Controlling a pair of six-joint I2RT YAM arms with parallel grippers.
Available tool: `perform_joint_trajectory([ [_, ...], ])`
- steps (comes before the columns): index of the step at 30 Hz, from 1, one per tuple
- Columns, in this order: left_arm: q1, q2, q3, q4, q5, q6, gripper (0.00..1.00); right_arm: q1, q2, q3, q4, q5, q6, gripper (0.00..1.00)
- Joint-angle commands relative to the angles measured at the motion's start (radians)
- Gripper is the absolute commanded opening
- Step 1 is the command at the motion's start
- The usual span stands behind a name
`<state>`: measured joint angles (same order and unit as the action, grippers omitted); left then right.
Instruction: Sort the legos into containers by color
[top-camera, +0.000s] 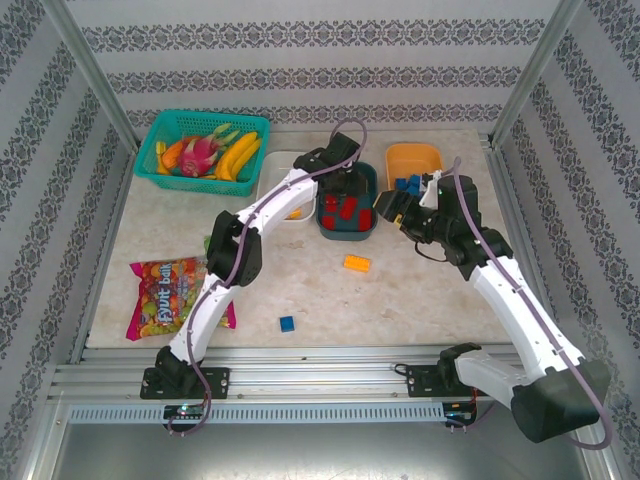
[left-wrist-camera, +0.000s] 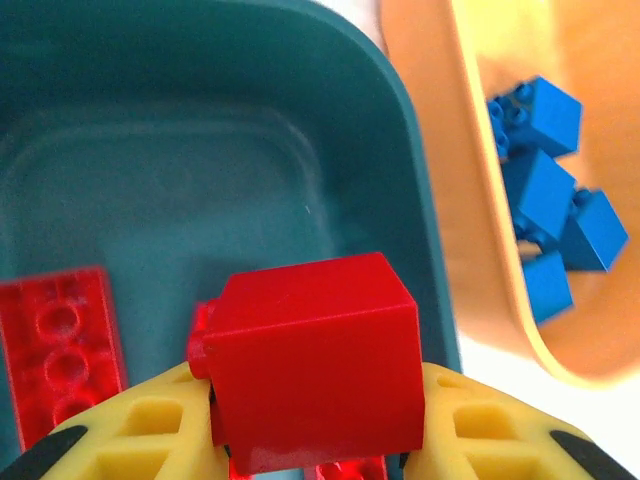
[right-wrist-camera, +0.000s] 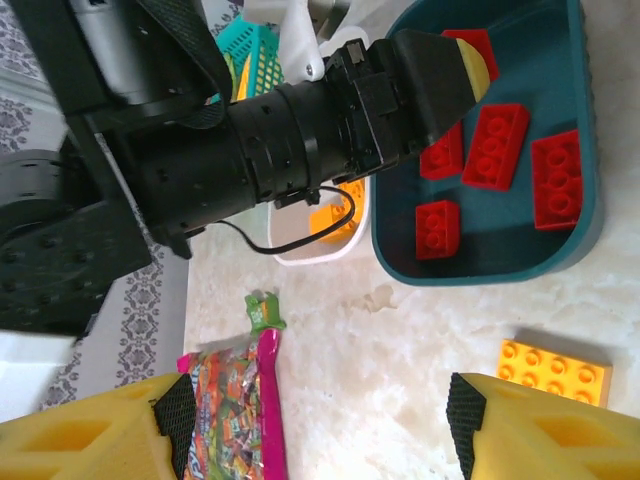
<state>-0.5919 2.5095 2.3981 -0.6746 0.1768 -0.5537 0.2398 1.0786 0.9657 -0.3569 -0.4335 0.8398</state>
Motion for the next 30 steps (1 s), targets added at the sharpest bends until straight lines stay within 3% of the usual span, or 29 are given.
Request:
perform_joint_trajectory([
  [1,0.017,0.072,0.094,0.111,0.038,0.023,0.38,-0.020,0.024,0.009,0.070,-0.003,0.033,0.69],
  [13,0.027,0.188,0.159,0.134,0.072,-0.028,0.41,-0.072,0.046,0.005,0.063,0.037,0.065,0.69],
  [16,0.027,0.183,0.159,0.108,0.078,-0.031,0.46,-0.075,0.052,0.009,0.059,0.037,0.063,0.69],
  [22,0.024,0.146,0.158,0.053,0.083,-0.047,0.65,-0.074,0.076,0.042,0.035,0.034,0.025,0.70],
  [30,0.019,0.011,0.148,0.012,0.060,-0.108,0.70,-0.016,0.033,0.072,-0.082,0.087,-0.161,0.69],
])
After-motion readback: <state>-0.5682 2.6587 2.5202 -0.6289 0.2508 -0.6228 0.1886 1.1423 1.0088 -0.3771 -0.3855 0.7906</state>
